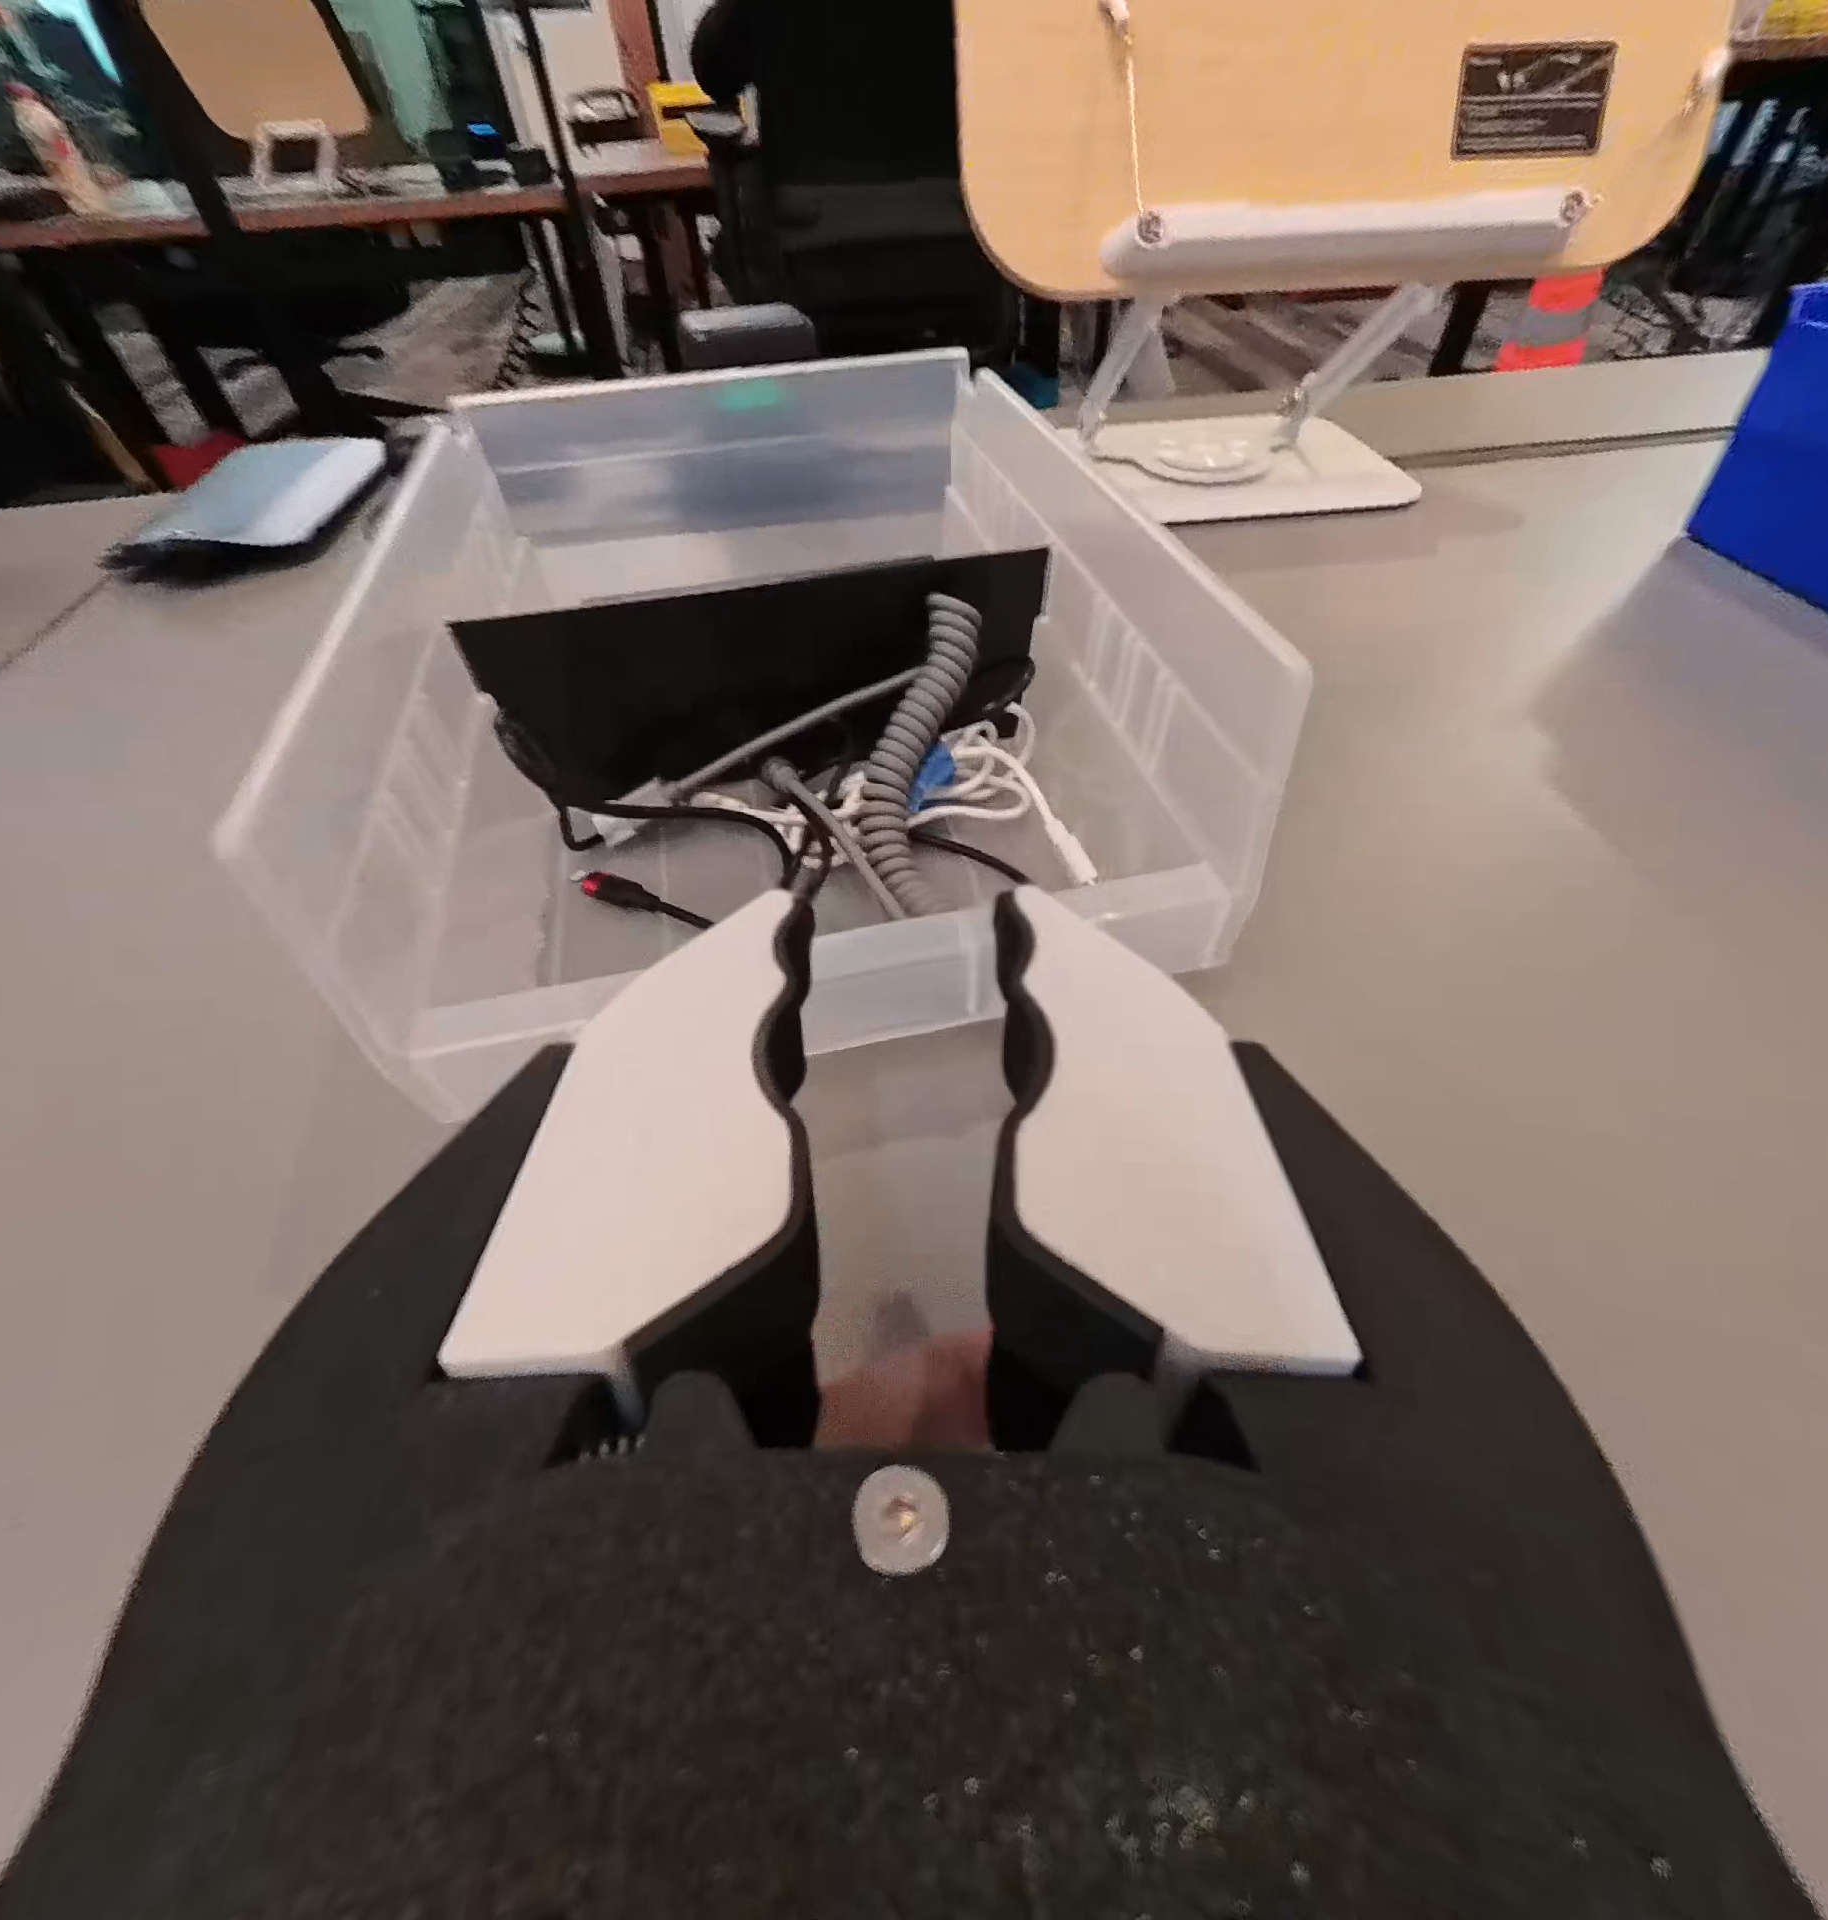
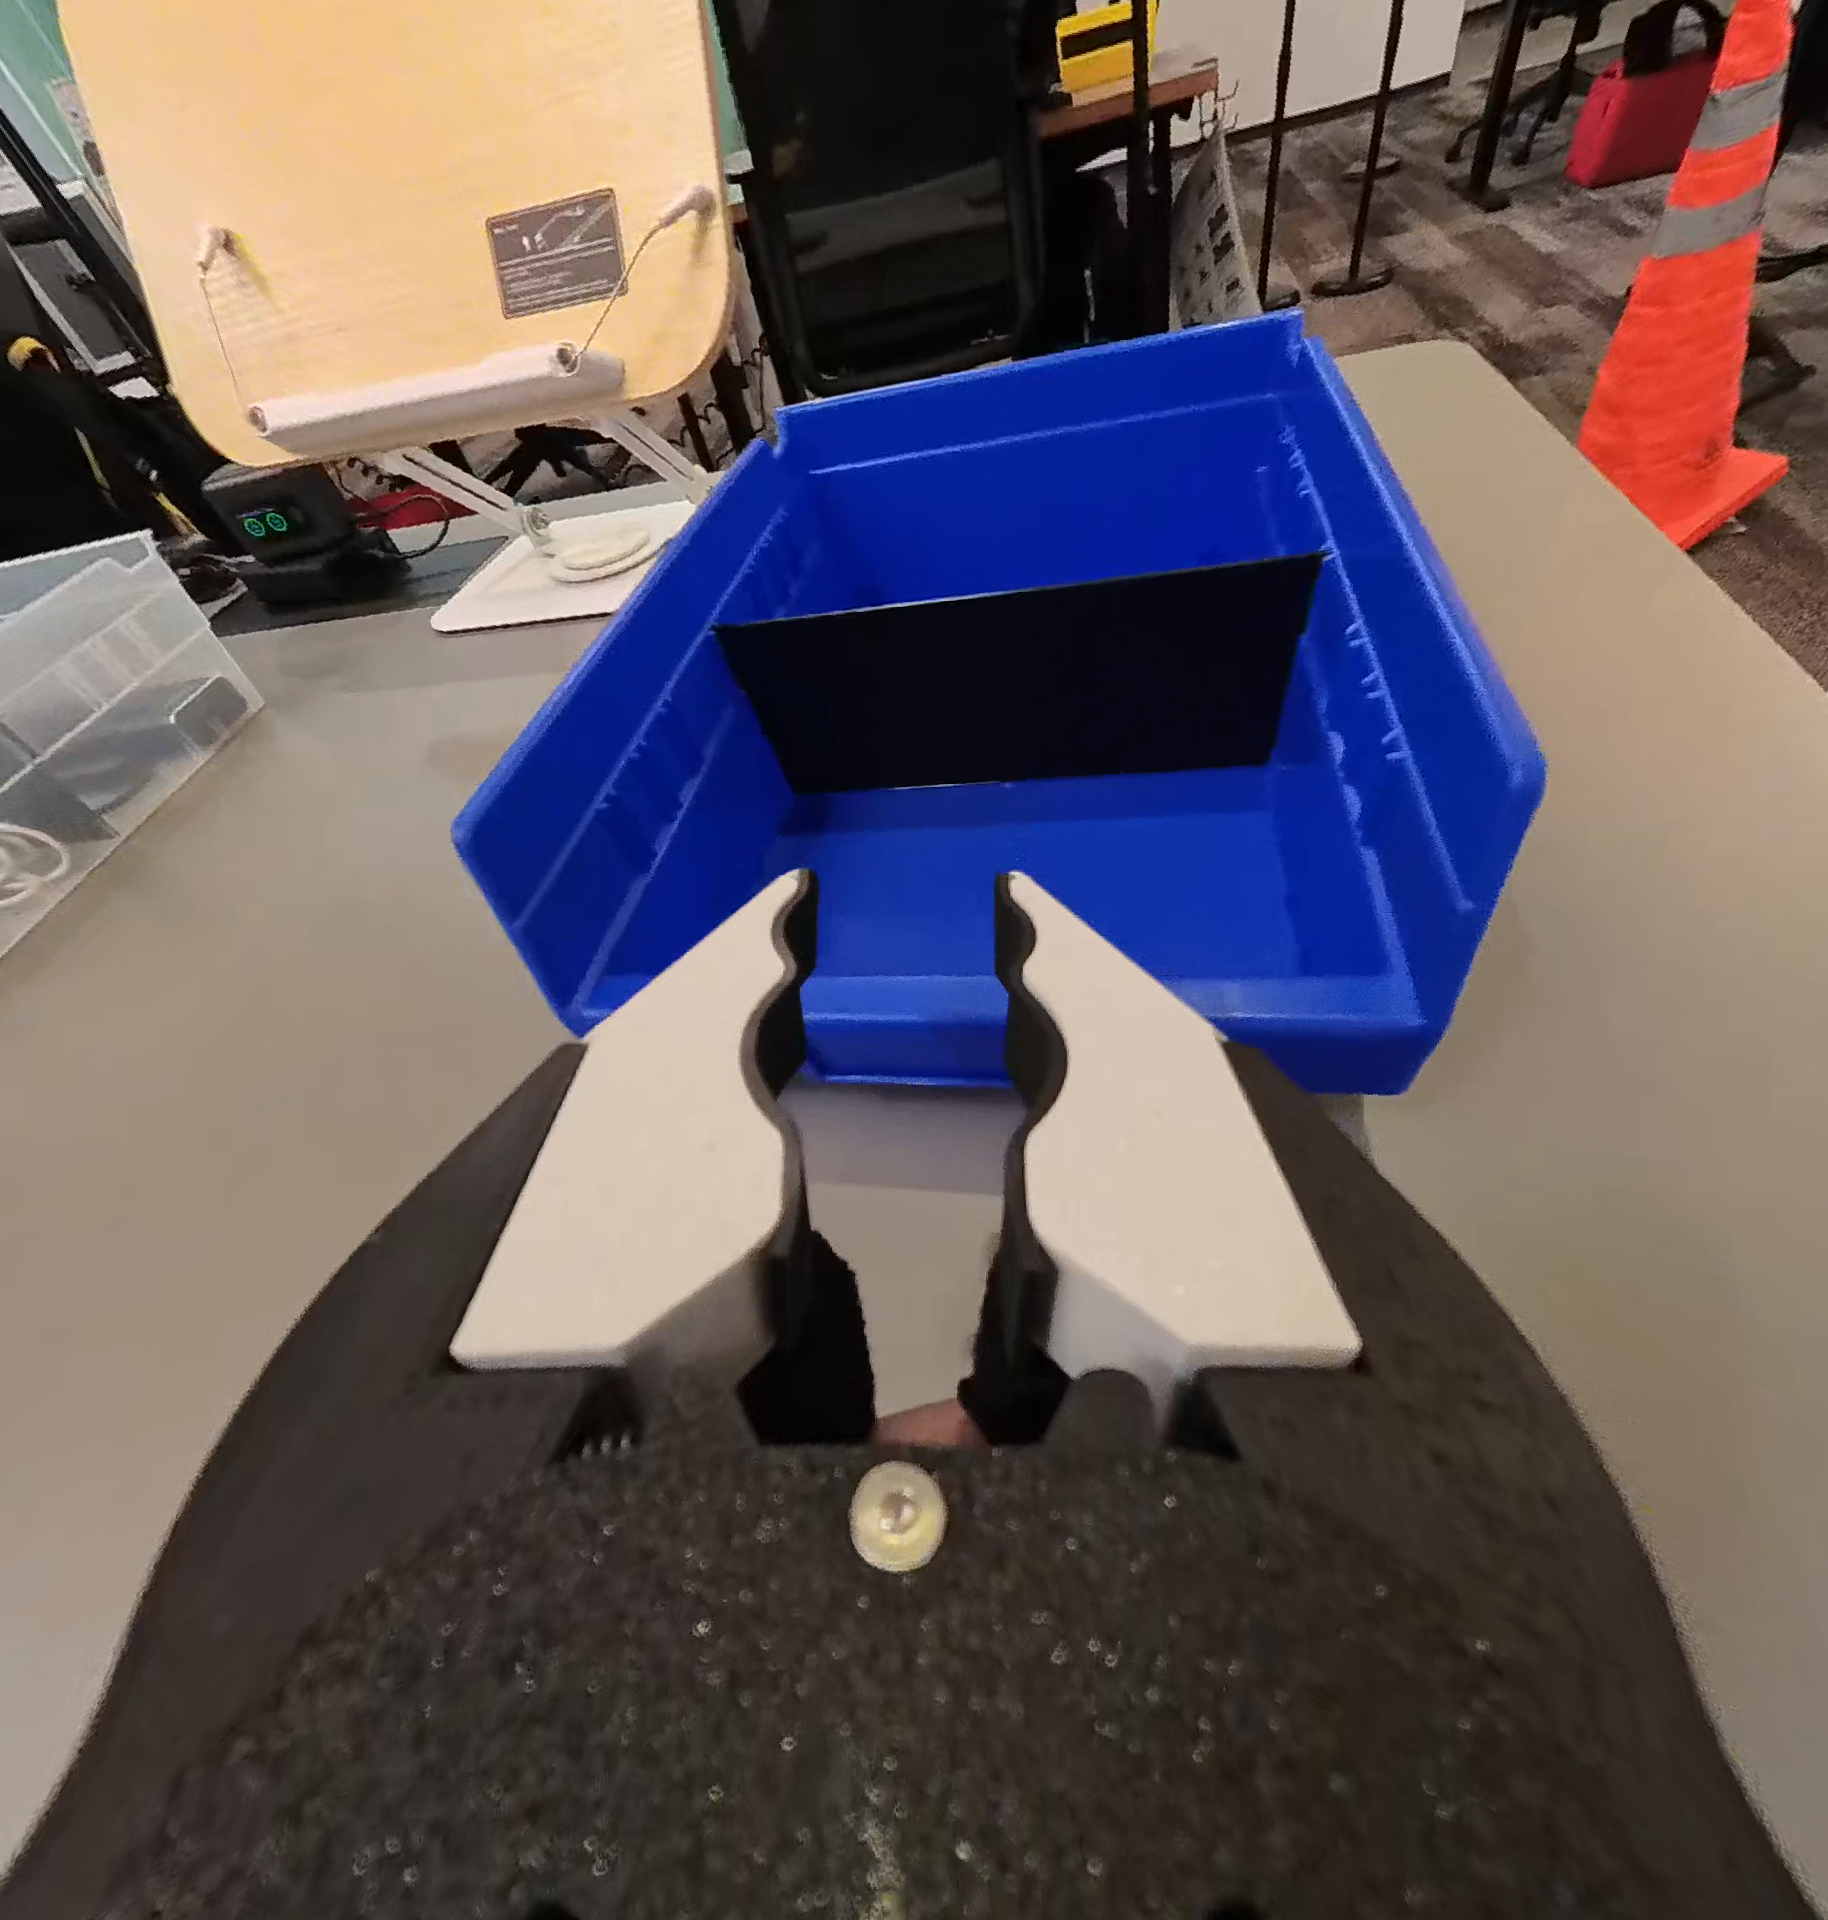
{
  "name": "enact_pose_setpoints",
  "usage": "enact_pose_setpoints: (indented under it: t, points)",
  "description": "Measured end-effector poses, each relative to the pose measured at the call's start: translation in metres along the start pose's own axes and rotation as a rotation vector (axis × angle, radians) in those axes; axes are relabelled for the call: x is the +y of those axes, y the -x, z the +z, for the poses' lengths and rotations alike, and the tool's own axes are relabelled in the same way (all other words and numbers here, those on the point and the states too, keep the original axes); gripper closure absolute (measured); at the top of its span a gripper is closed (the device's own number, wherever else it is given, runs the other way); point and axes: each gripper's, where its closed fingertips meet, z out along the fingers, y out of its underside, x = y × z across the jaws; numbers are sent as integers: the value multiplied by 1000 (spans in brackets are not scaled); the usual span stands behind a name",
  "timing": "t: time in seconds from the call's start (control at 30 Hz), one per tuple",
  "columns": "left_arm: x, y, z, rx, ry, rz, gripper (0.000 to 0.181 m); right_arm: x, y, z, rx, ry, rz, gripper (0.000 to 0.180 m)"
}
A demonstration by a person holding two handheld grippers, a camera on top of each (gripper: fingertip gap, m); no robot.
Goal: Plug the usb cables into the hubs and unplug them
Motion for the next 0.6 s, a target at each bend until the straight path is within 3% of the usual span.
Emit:
enact_pose_setpoints:
  t: [0.1, 0.47, 0.6]
  points:
    - [10, -6, 1, 59, 77, -37, 154, 2, 6, 0, -5, 4, -26, 147]
    - [13, -10, 3, 63, 85, 19, 154, 2, 10, -1, -29, 13, -3, 147]
    - [13, -16, 3, 76, 81, 40, 154, -2, 38, -8, -107, -3, -43, 147]
